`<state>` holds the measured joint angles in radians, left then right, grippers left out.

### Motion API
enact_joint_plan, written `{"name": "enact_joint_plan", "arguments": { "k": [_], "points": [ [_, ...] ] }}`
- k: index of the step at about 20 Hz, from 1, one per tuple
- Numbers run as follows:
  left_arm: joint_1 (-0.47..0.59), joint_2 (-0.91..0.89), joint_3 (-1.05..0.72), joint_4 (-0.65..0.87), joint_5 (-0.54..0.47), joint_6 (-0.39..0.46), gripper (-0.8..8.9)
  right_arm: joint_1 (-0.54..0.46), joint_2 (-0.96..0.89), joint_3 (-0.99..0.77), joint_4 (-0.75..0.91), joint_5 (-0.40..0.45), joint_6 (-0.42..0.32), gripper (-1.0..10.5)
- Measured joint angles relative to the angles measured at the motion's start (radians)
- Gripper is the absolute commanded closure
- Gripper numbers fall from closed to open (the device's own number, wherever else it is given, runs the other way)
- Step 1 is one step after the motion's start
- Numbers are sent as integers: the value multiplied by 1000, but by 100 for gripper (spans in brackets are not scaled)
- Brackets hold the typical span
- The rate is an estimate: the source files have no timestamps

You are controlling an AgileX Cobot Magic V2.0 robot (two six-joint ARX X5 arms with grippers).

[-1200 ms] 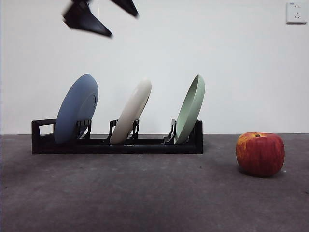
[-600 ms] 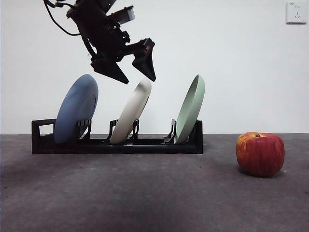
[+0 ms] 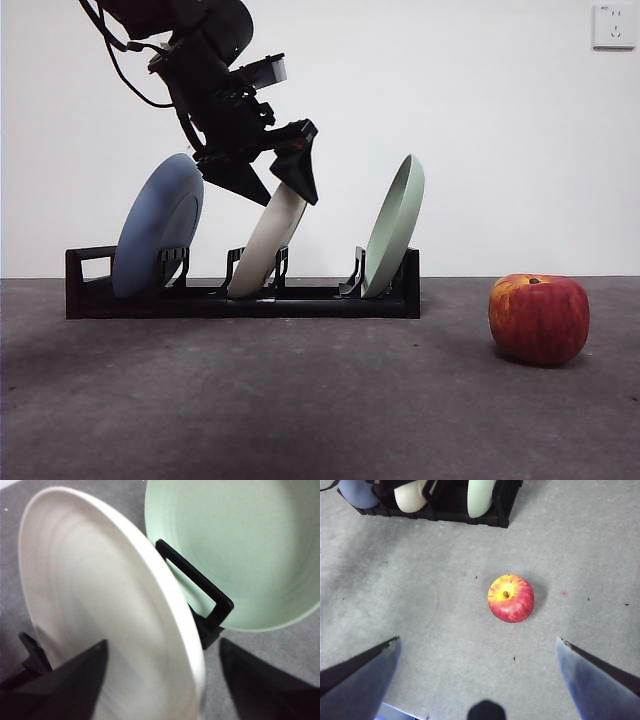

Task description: Take the yellow plate from the plate rack,put the plate on the table,take the apple from the table,put the apple in the plate

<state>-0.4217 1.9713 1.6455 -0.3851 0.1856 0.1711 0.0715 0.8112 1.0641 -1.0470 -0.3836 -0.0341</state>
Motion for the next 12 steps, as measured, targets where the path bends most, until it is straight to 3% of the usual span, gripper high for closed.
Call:
{"name": "enact_joint_plan", "arguments": {
  "k": [3,7,12],
  "points": [
    [0,0,0,-11,21,-3,796,0,2,0,0,0,0,350],
    [0,0,0,-37,88,-11,827,0,11,0,0,0,0,350],
    [9,-17,1,-51,89,-18,822,0,18,0,0,0,0,351]
  ]
}}
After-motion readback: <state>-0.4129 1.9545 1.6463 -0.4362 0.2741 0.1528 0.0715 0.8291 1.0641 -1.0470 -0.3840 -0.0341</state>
